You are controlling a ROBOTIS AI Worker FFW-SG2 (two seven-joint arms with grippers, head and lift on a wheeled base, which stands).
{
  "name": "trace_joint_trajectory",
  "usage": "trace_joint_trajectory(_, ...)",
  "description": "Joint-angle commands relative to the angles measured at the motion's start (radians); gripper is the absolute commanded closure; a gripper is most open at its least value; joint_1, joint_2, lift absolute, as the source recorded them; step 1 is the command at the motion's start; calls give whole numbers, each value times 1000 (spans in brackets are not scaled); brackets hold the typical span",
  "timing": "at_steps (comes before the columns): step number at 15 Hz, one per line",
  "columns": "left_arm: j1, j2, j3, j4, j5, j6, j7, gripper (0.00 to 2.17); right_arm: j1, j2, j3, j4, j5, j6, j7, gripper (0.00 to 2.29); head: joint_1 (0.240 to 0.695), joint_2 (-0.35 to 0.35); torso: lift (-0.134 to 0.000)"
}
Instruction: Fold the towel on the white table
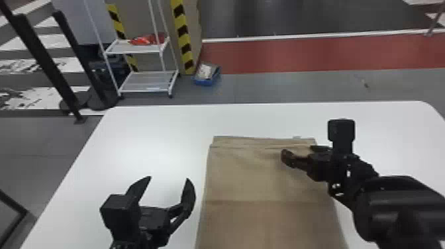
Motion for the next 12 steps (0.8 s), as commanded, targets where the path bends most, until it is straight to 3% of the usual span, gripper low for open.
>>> trace_joint_trajectory(1, -1, -3, -5, 1, 0, 0, 0, 66, -4, 2, -2, 4, 17, 4, 0, 157, 695, 131, -126)
trace_joint_trajectory(5, 2, -3, -6, 1, 0, 0, 0, 66, 1, 2, -5, 2, 16, 10, 0, 221, 695, 123, -126)
trace_joint_trajectory(9, 4, -3, -5, 1, 2, 0, 0, 66, 7, 2, -1, -10, 17, 16, 0, 471, 695, 123, -126)
trace_joint_trajectory(12, 6, -3, -6, -1, 2, 0, 0, 66, 19, 2, -1, -36, 8, 16, 0, 471, 695, 124, -126)
